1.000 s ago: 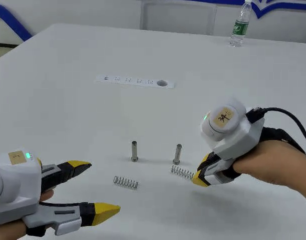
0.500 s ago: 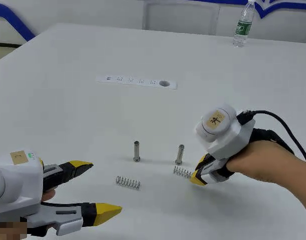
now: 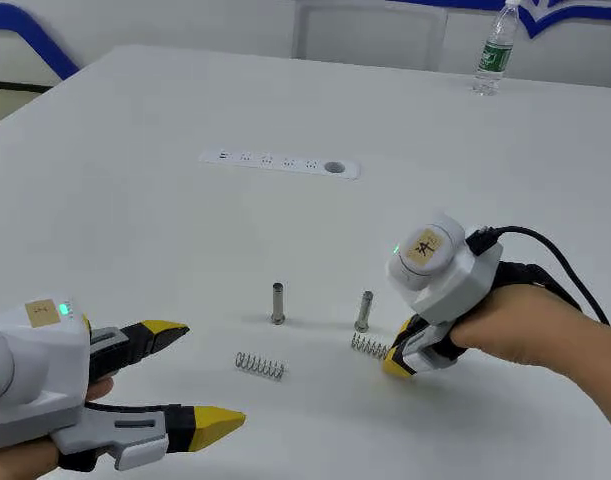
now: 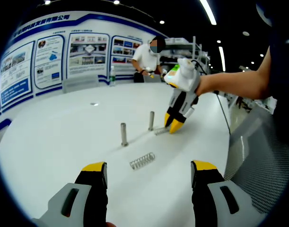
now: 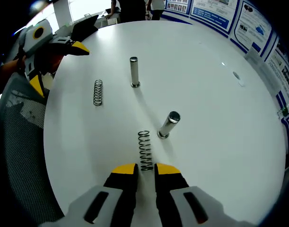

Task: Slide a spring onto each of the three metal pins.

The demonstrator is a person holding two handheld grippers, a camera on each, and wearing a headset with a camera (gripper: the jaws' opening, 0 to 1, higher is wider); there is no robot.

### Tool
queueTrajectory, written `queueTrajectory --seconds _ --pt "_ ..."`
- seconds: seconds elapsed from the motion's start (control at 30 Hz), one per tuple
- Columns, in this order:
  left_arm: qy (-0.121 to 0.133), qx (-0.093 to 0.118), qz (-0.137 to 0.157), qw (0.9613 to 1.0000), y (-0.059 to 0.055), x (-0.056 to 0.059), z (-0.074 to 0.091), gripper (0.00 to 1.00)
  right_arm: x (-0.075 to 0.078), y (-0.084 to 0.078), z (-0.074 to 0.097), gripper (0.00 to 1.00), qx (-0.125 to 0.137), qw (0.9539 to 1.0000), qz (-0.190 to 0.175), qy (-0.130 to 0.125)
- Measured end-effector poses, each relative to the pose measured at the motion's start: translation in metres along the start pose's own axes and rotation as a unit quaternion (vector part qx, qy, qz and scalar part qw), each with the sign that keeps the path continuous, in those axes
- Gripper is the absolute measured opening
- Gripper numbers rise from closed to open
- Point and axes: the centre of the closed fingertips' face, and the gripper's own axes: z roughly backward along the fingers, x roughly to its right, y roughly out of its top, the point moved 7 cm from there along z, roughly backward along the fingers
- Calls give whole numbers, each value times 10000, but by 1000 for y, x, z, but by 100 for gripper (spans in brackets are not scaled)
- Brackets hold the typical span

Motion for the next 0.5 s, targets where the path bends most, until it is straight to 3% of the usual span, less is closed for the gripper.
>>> queueTrajectory --seconds 0.5 --pt "-28 -7 -4 10000 0 0 0 73 -1 -2 1 12 -38 9999 -122 81"
